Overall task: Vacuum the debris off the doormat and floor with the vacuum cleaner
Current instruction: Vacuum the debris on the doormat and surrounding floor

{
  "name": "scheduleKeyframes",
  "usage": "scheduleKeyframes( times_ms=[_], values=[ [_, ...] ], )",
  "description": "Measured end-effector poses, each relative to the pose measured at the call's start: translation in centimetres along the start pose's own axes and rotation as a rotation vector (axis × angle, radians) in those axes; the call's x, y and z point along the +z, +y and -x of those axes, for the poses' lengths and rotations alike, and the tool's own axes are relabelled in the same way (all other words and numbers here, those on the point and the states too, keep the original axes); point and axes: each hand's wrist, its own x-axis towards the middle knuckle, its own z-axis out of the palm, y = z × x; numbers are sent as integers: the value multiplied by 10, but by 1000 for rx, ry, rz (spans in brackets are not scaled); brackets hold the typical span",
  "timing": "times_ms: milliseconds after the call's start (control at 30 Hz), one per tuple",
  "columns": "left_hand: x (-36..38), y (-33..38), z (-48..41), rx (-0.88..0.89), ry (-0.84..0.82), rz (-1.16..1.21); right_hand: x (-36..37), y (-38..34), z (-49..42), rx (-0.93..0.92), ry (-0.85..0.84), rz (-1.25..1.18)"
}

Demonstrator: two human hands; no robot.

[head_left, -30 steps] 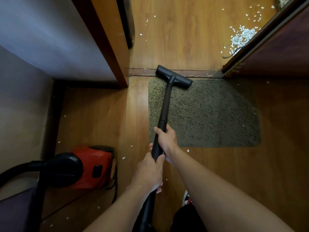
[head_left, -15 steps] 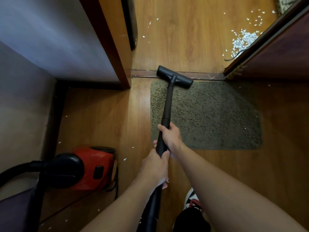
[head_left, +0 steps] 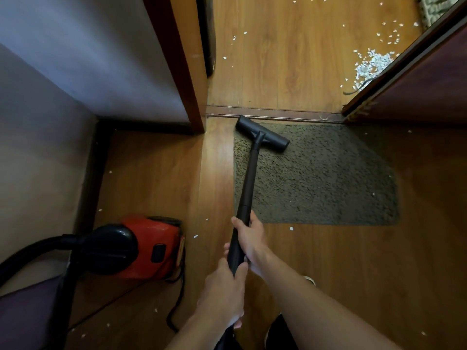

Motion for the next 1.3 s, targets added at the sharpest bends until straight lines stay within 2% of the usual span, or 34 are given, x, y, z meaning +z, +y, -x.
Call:
scheduleKeyframes(
  times_ms=[233,600,933,1133,1300],
  values=[
    [11,-22,10,-13,28,55,-8,38,5,24,-11,-30],
    [18,20,-10,1,-42,27,-26,-2,-21,-35,82,-49],
    [7,-45,37,-73,-76,-39,-2,56,42,89,56,-71],
    [9,-69,48,54,-106,-196,-2,86,68,60,170,-75],
    [43,-55,40,65,-189,-288,-46,86,71,45,309,-166]
  ],
)
